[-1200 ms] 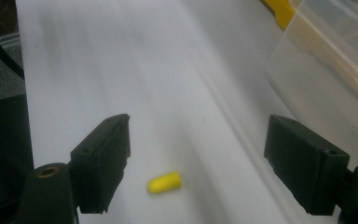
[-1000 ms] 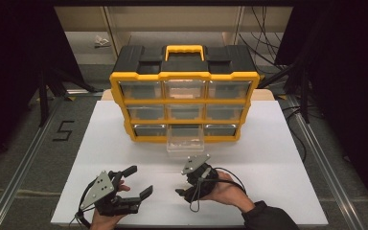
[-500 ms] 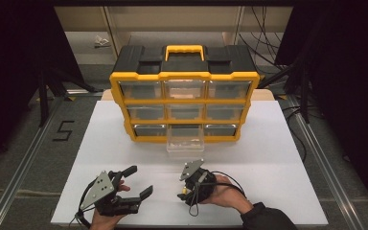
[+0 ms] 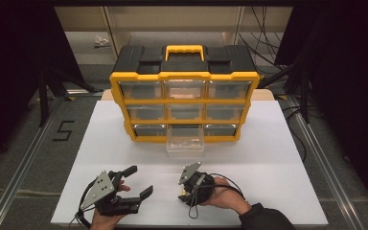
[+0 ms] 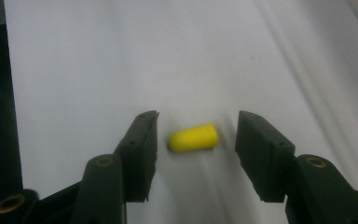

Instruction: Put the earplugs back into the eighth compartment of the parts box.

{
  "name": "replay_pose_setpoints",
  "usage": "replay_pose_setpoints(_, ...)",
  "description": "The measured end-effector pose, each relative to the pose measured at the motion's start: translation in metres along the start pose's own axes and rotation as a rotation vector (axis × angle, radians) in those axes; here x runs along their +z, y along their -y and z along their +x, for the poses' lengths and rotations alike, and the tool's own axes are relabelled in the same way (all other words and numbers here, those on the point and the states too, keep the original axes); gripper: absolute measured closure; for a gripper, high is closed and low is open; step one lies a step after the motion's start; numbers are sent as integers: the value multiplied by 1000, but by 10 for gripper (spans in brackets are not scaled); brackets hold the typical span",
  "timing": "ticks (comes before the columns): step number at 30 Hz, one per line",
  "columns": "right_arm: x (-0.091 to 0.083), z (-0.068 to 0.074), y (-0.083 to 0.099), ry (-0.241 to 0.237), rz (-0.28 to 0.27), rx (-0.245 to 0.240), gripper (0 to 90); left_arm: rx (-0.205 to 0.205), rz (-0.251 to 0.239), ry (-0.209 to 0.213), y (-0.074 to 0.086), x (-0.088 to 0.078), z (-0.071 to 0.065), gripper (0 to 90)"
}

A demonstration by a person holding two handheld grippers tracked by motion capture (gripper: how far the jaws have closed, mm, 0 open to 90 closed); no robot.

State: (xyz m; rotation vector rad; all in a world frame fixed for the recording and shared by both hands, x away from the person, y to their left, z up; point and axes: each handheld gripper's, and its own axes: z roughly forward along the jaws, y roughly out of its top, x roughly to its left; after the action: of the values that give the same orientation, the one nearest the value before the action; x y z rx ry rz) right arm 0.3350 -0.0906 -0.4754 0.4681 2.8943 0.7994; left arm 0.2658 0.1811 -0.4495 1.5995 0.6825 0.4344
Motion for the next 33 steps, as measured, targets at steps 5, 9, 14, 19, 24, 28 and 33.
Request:
replay_pose_setpoints(5,1,0,0,-9,-2,-14,544,-1,0,0,0,0,0,164)
replay_pose_setpoints(9,0,2,0,-25,3,-13,614,-1,0,0,0,0,0,164)
replay_pose_setpoints(14,-1,2,0,-21,1,-21,677,0,0,0,0,0,0,164)
replay_pose_setpoints(19,-5,0,-1,-8,-21,-14,687,-1,-1,-1,0,0,0,163)
replay_pose_setpoints(24,-16,-4,-3,19,-79,9,690,-1,-2,-1,0,0,0,163)
replay_pose_setpoints(28,-20,-6,-3,27,-99,22,690,-1,-1,-1,0,0,0,164)
replay_pose_setpoints(33,-23,-9,-3,41,-127,31,688,-1,-1,-1,0,0,0,163)
